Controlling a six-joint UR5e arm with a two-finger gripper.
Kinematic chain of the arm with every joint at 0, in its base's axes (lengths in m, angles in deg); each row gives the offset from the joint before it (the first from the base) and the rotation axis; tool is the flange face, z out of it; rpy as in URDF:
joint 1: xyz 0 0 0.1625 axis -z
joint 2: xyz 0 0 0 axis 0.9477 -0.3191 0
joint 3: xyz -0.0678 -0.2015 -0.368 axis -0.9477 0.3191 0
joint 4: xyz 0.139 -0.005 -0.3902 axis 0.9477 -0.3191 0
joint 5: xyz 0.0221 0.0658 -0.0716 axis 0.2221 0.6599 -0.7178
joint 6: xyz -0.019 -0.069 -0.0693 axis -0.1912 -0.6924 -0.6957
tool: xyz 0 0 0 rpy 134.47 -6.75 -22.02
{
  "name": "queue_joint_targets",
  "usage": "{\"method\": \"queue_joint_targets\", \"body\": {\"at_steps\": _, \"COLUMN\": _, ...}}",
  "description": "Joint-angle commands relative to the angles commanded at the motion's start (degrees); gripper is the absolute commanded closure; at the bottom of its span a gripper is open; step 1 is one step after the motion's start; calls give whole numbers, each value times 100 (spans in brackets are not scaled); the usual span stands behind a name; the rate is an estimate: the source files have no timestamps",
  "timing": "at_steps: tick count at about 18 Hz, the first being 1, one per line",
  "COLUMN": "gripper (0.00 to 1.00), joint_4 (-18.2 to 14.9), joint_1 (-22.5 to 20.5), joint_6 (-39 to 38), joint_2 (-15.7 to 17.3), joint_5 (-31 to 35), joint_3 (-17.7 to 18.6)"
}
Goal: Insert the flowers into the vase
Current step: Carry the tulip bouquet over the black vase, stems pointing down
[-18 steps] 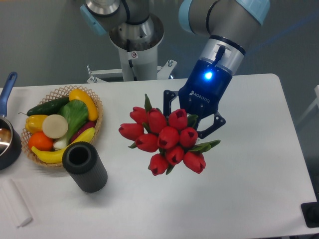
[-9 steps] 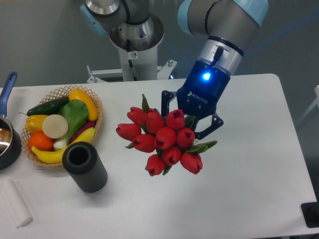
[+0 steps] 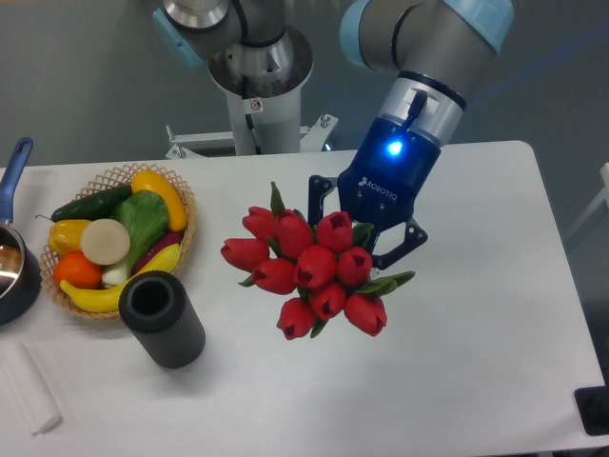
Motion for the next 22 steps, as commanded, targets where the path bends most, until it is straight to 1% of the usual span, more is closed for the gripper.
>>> {"method": "queue_joint_targets", "body": {"at_steps": 2, "gripper": 63, "joint_4": 211, "joint_1": 246, "joint_6": 0, "joint_2": -97, "joint_5": -192, "joint_3": 9}}
{"method": "queue_joint_targets", "body": {"at_steps": 4, "gripper": 63, "joint_4": 221, "joint_1": 317, "joint_6": 0, "joint_2": -237, "joint_5": -578, "joint_3": 35}}
{"method": "queue_joint_targets", "body": {"at_steps": 7, "gripper": 63, "joint_4": 256, "joint_1": 379, "joint_6": 26, "joint_2": -264, "joint_5": -1044, "joint_3": 184}}
{"method": "queue_joint_targets", "body": {"at_steps": 10, "gripper": 63, "joint_4": 256, "joint_1": 309, "joint_6": 35, "joint_2": -229, "joint_5": -1799, "joint_3": 342}}
{"method": "queue_joint_targets", "body": {"at_steps": 12, "gripper": 63, "joint_4": 256, "joint_1": 300, "joint_6": 35, "joint_2": -203, "joint_5": -2100, "joint_3": 474}}
{"method": "queue_joint_targets", "body": {"at_steps": 15, "gripper": 63, "joint_4": 256, "joint_1": 396, "joint_6": 79, "joint_2": -63, "joint_5": -2355, "joint_3": 737}}
{"method": "queue_joint_targets", "body": {"at_steps": 16, "gripper": 63, "joint_4": 265, "joint_1": 431, "joint_6": 288, "joint_2": 8, "joint_5": -2382, "joint_3": 834}}
{"method": "queue_joint_targets", "body": {"at_steps": 18, "gripper": 63, "joint_4": 274, "joint_1": 676, "joint_6": 562, "joint_2": -35, "joint_5": -2583, "joint_3": 905}}
{"method": "queue_joint_targets", "body": {"at_steps": 22, "gripper": 64, "joint_4": 291, "joint_1": 739, "joint_6": 659, "joint_2": 78, "joint_5": -2883, "joint_3": 1265}}
